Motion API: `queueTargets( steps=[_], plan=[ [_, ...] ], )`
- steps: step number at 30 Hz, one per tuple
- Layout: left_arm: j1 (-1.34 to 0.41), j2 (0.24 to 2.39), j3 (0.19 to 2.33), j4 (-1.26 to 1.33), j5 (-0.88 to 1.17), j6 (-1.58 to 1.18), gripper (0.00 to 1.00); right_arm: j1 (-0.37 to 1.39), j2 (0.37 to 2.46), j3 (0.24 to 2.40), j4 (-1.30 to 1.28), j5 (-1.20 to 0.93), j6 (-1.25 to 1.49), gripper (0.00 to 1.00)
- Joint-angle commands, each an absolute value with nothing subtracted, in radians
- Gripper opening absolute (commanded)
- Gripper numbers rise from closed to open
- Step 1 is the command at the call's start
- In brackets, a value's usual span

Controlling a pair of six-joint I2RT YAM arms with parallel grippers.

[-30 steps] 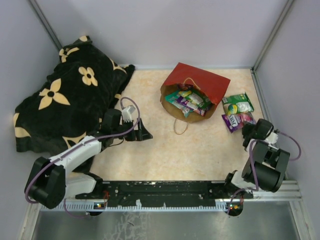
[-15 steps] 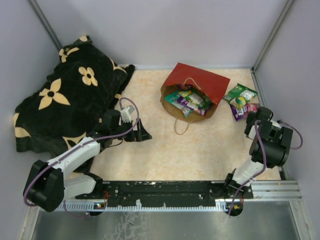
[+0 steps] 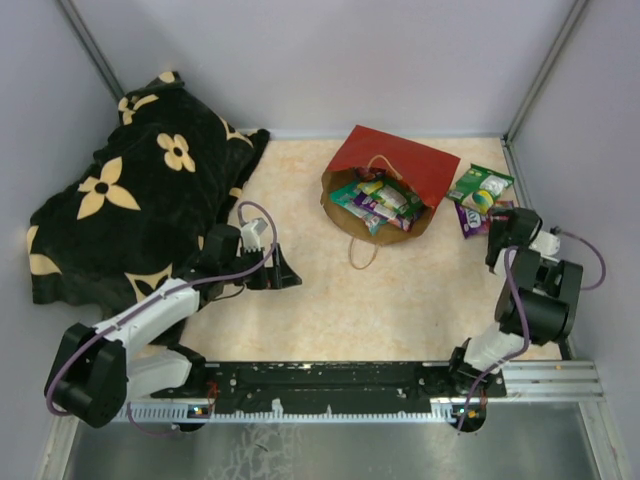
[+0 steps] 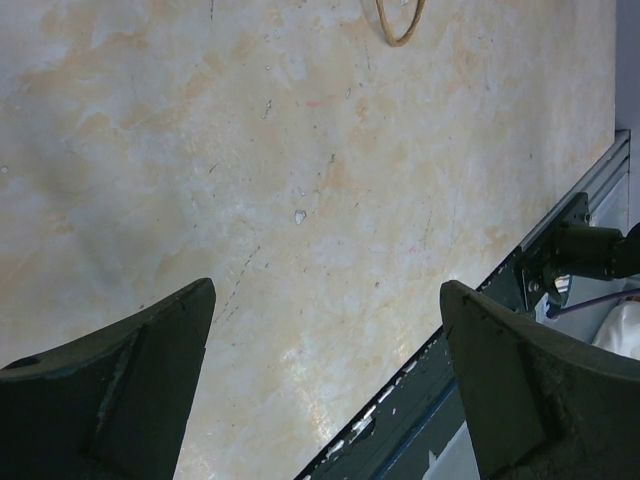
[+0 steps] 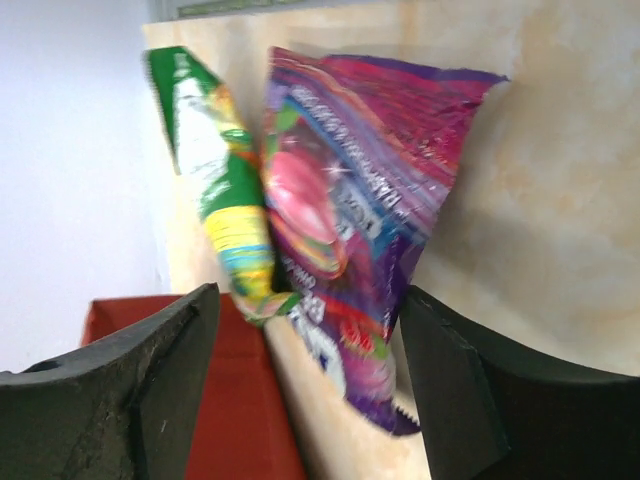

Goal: Take the snacks out of the paper bag

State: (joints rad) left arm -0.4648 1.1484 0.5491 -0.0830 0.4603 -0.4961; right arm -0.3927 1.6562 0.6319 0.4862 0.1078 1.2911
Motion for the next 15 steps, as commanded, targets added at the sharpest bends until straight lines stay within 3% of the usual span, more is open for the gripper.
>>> queueTargets(
  steps=[1,7,15],
  plan=[
    [-0.467,1.115,0.525,-0.088,0.454,-0.499,0.99,-0.385,1.445,0.617,0.39,0.194,1.162,0.73],
    [-0.466,1.108,0.505,-0.081,0.458,-0.499,0.99,-0.385,1.36,0.692,0.278,0.179,1.071,0.71],
    [-0.467,1.07,0.484,-0.096,0.456,-0.49,0.99,-0.385,1.639,1.024,0.104,-0.012,1.021,0.69]
  ],
)
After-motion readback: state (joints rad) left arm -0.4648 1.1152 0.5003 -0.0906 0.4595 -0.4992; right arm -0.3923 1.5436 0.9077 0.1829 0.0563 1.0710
